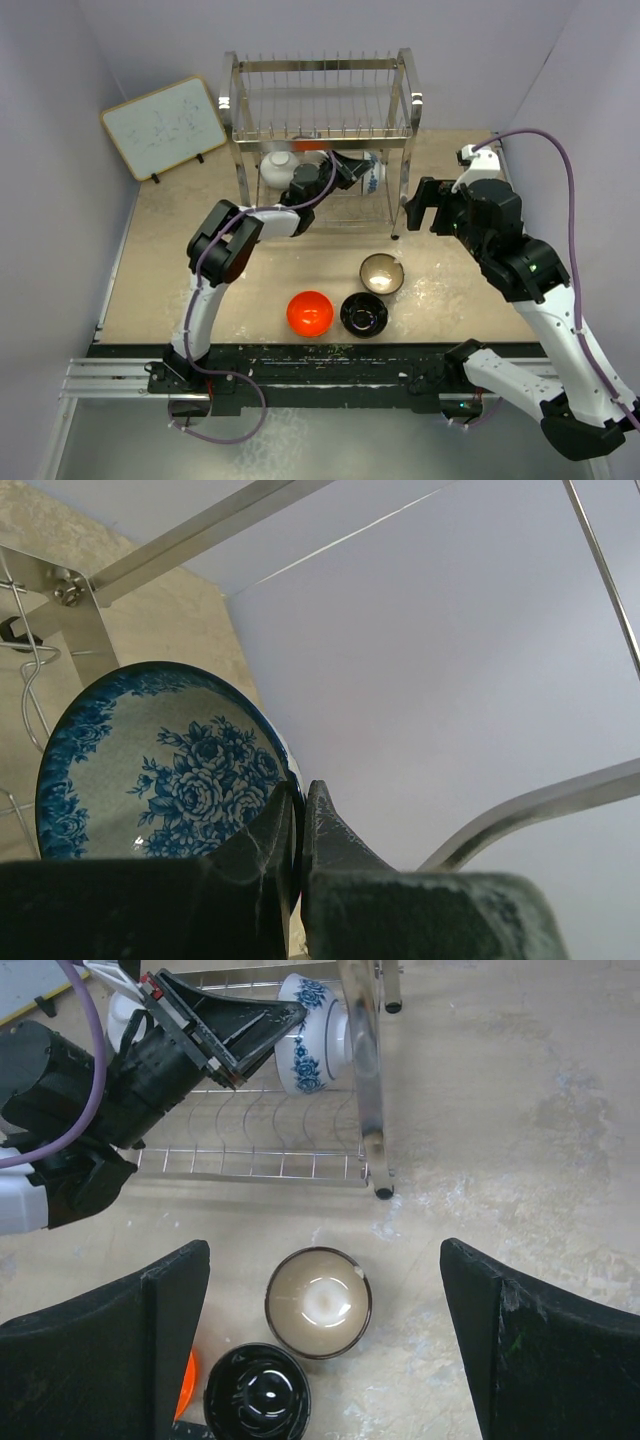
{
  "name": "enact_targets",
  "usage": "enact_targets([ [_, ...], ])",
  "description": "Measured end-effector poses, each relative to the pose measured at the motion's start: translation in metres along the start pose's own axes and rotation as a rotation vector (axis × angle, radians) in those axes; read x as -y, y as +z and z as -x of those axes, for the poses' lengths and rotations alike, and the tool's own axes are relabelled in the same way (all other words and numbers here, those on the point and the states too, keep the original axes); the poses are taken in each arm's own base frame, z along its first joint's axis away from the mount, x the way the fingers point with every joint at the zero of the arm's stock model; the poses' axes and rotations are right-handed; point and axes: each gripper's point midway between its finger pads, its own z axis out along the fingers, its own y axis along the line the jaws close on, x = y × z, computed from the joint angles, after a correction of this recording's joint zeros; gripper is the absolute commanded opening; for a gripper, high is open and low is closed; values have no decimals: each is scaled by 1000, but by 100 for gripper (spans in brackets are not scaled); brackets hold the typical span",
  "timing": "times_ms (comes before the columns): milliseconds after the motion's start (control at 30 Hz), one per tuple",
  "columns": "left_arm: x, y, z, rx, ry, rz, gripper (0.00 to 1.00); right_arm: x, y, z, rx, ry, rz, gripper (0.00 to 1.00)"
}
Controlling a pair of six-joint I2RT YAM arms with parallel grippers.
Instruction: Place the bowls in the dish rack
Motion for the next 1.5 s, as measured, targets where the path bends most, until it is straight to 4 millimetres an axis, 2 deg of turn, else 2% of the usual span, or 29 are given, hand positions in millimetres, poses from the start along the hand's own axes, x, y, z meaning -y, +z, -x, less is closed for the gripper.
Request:
enact_targets([
  [333,-21,18,-7,-11,-54,-13,0,4,1,3,4,-13,-21,99],
  [633,-22,19,-6,3,-94,-52,0,7,3,3,1,-18,-30,99],
  [733,-25,16,-5,8,-95,-54,0,7,3,3,1,-18,-30,99],
  [1067,-33,-2,3,40,-116,-41,16,8,3,2,-1,-16,-32,99],
  [1500,-46,-17,20,50,-101,79,25,10,4,1,-4,-15,-38,99],
])
